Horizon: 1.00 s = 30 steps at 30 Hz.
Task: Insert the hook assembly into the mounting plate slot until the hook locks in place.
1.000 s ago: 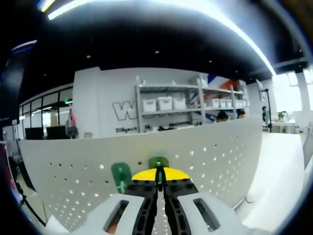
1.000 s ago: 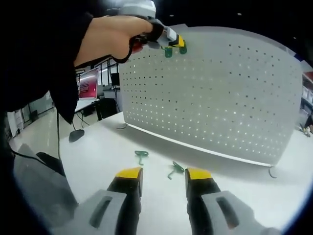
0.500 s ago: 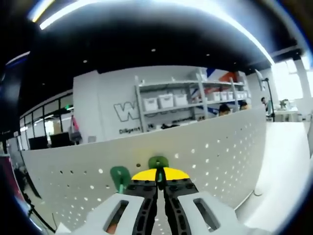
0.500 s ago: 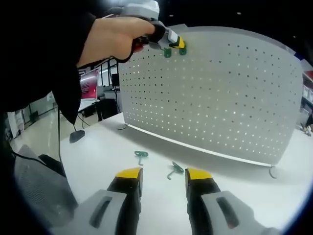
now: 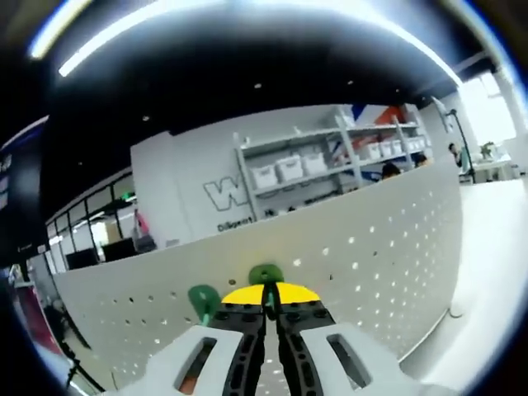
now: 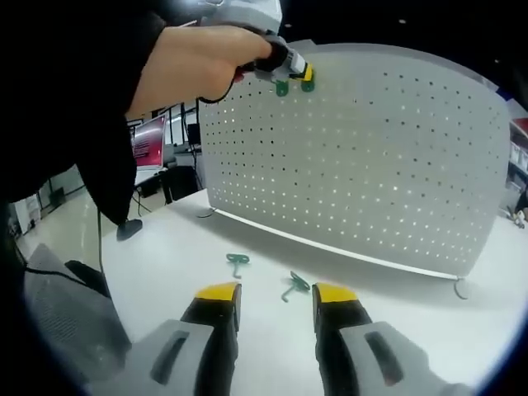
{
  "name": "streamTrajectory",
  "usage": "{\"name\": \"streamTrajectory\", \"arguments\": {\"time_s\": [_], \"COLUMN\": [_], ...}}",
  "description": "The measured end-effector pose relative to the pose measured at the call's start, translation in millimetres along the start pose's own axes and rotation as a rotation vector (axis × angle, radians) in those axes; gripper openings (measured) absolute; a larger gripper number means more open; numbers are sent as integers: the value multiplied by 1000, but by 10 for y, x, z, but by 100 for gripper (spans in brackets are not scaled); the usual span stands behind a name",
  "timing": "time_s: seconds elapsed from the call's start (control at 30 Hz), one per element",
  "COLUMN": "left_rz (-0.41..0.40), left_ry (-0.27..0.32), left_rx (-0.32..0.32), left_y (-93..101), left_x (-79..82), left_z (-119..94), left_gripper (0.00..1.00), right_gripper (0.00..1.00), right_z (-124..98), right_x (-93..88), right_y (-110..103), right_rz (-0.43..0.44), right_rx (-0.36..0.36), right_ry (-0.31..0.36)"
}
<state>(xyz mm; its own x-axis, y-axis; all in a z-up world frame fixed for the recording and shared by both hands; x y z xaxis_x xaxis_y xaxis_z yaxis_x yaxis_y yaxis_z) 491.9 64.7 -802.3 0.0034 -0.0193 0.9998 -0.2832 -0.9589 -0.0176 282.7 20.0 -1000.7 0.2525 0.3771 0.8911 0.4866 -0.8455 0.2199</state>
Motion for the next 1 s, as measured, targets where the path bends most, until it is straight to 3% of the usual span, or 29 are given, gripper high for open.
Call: {"name": "streamTrajectory", "arguments": {"time_s": [0.23, 0.27, 0.33, 0.63, 1.0], "left_rz": [26, 85, 99, 27, 33], "left_ry": [-5, -12, -10, -7, -29], "left_rx": [34, 35, 42, 30, -7], "left_y": [-4, 5, 21, -15, 5], "left_x": [1, 0, -11, -2, -34], "left_z": [22, 27, 22, 19, -10], "left_gripper": [3, 3, 3, 4, 7], "right_gripper": [32, 32, 32, 32, 33], "right_z": [1, 0, -1, 4, 2], "right_x": [1, -1, -3, 4, -2], "right_y": [1, 3, 8, 10, 10], "right_rz": [1, 1, 3, 0, -4], "right_rx": [0, 0, -2, -2, -7], "right_ry": [0, 0, 0, 0, -3]}}
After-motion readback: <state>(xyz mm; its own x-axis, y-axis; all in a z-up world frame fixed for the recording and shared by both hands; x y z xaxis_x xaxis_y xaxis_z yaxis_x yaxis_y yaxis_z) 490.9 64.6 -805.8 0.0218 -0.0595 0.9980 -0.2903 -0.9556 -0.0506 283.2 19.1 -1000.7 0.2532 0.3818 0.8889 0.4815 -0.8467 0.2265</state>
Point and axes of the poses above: the point that each gripper's makers call its tool centre point, and the gripper's own axes: z roughly forward along the fingers, y roughly to its right, x roughly out of its top, the point moved 2 cm from there along -z, roughly backward along the fingers, and after that the axes turned 15 degrees about -z, right-handed, at the moved point
